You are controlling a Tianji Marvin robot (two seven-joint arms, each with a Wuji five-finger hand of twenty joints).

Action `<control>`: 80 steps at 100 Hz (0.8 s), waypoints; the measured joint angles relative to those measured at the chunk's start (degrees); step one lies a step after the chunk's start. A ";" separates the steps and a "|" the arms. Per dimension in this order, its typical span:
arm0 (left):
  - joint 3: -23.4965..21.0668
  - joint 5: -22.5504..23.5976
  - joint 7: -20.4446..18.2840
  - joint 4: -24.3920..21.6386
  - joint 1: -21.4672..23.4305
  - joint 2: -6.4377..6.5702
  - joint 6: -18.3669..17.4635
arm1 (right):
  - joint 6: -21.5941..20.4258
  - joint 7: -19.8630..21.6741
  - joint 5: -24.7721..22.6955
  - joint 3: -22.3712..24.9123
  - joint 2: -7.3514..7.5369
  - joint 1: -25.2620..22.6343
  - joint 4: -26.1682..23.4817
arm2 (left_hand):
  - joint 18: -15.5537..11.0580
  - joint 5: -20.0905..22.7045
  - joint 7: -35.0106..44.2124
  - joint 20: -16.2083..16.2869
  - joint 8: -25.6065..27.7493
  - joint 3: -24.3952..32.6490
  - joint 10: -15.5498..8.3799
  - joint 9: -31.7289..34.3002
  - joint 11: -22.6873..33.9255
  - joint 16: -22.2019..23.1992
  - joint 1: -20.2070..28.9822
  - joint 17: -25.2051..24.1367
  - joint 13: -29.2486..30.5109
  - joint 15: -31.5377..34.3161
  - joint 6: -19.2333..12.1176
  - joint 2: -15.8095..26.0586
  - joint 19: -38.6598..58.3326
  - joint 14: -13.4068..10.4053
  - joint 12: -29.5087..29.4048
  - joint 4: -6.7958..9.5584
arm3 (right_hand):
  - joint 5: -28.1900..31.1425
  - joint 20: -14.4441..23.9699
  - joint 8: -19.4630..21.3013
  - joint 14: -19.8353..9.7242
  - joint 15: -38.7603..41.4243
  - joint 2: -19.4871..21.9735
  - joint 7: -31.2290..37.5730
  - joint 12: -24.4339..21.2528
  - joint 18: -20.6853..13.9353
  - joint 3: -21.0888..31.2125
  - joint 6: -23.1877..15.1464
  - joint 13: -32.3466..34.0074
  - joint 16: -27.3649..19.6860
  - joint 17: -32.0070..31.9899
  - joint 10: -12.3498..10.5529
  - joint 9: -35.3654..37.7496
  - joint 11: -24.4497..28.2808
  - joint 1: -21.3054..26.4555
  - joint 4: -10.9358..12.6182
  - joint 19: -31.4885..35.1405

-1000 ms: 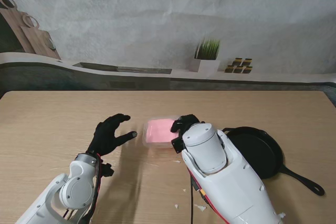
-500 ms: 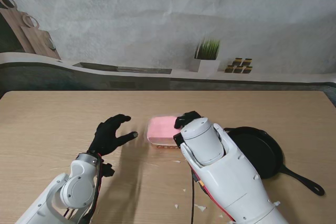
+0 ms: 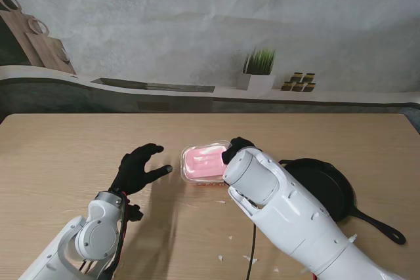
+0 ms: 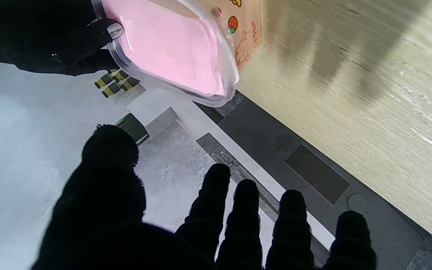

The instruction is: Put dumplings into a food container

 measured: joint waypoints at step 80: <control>0.06 0.04 -0.21 0.15 -0.31 0.05 0.25 | 0.14 -7.95 -3.04 -1.93 -3.03 1.55 6.96 | -0.01 0.07 -0.04 0.00 -0.50 0.02 0.02 -0.01 0.00 0.00 0.05 0.00 0.00 0.00 0.87 0.00 0.00 0.00 0.00 0.00 | 2.84 6.44 -3.02 -0.15 -6.99 4.22 -0.49 2.01 -3.01 -3.01 0.07 -4.98 2.74 -3.83 -1.54 -1.81 -1.85 -1.40 3.53 -5.07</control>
